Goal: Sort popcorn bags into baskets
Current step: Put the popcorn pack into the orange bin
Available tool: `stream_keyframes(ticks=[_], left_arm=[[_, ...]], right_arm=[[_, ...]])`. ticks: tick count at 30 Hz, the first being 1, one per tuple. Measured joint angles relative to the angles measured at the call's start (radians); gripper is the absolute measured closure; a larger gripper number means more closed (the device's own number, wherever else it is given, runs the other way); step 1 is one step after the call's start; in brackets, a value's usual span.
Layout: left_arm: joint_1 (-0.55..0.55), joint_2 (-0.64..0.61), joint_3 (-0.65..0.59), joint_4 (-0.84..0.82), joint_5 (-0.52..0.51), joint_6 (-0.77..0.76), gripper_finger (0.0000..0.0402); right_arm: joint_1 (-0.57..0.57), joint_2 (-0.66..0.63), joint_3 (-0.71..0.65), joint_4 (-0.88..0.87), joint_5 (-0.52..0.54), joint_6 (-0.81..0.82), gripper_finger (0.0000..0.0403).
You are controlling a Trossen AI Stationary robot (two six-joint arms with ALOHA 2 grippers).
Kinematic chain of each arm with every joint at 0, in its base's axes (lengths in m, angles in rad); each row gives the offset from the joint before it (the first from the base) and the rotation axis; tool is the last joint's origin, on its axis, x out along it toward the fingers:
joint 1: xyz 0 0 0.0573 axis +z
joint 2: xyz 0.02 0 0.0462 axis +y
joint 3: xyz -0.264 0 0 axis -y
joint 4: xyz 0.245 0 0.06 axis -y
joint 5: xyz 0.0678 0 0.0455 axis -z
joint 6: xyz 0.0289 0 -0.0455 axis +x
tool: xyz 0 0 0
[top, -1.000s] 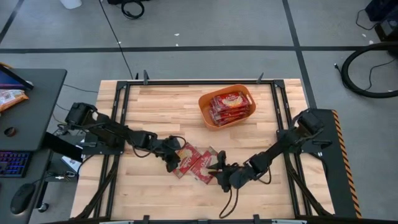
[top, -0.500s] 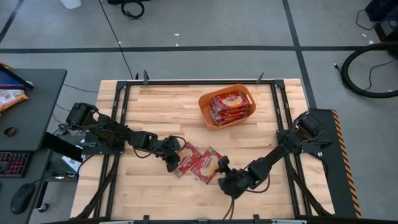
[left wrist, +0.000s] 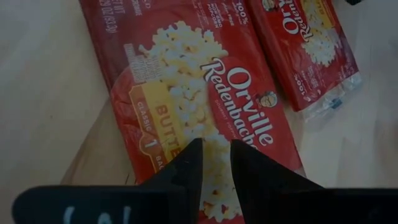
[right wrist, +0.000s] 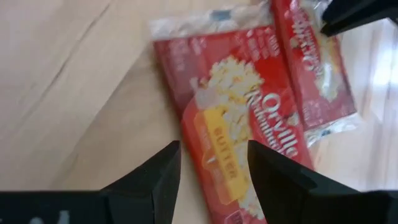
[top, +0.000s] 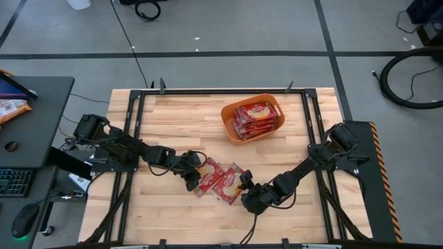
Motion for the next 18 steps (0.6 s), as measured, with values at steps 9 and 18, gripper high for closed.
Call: stream_keyframes(ticks=[9, 18], left_arm=[[0.000, 0.000, 0.000, 0.000, -0.002, -0.015, 0.0315], [0.000, 0.000, 0.000, 0.001, -0.002, -0.015, 0.0315]], right_arm=[[-0.004, 0.000, -0.060, 0.085, 0.018, -0.064, 0.0214], [-0.051, -0.004, -0.104, 0.110, -0.037, -0.079, 0.0262]])
